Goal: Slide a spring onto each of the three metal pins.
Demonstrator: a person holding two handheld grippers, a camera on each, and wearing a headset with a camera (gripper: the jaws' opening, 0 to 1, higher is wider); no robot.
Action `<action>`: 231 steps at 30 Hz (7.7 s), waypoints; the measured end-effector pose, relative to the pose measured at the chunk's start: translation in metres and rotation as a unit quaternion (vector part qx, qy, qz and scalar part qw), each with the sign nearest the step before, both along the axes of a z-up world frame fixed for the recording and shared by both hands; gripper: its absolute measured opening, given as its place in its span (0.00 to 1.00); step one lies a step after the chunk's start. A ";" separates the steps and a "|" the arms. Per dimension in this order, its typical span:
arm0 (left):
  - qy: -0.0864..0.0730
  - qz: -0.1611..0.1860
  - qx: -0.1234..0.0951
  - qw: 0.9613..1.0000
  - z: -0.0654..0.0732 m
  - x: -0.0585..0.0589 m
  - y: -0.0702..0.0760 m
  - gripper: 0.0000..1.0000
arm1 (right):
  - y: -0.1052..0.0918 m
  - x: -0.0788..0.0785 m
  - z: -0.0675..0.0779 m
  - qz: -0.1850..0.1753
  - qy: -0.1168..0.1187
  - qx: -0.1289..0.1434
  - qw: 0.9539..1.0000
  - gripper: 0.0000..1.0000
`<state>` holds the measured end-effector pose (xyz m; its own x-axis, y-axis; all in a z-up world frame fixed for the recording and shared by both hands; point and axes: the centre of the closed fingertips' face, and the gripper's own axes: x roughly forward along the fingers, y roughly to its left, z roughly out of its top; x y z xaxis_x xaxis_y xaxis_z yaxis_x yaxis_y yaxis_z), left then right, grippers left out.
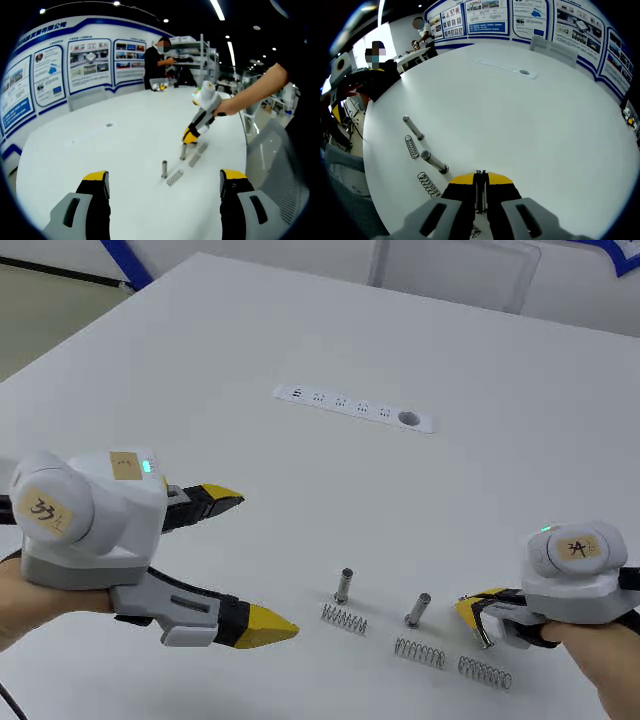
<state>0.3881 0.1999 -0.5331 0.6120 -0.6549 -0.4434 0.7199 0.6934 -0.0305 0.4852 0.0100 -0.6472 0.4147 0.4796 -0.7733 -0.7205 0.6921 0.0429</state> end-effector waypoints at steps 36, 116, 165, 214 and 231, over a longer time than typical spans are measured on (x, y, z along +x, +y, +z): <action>-0.002 -0.003 0.004 1.000 0.006 -0.004 -0.003 0.93 | -0.019 -0.006 0.026 -0.031 -0.075 0.084 0.993 0.07; 0.016 -0.017 0.016 1.000 -0.003 -0.008 -0.018 0.92 | -0.046 -0.066 -0.012 0.111 -0.026 0.020 0.993 0.23; 0.010 -0.054 0.009 0.998 0.004 -0.013 -0.056 0.88 | -0.034 -0.073 0.063 0.234 -0.090 0.004 0.968 0.10; -0.035 -0.147 -0.019 0.988 0.040 -0.035 -0.129 0.21 | 0.054 -0.140 0.155 0.374 -0.177 0.033 0.910 0.11; -0.067 -0.193 -0.001 0.979 0.046 -0.048 -0.134 0.10 | 0.053 -0.144 0.163 0.381 -0.187 0.037 0.905 0.12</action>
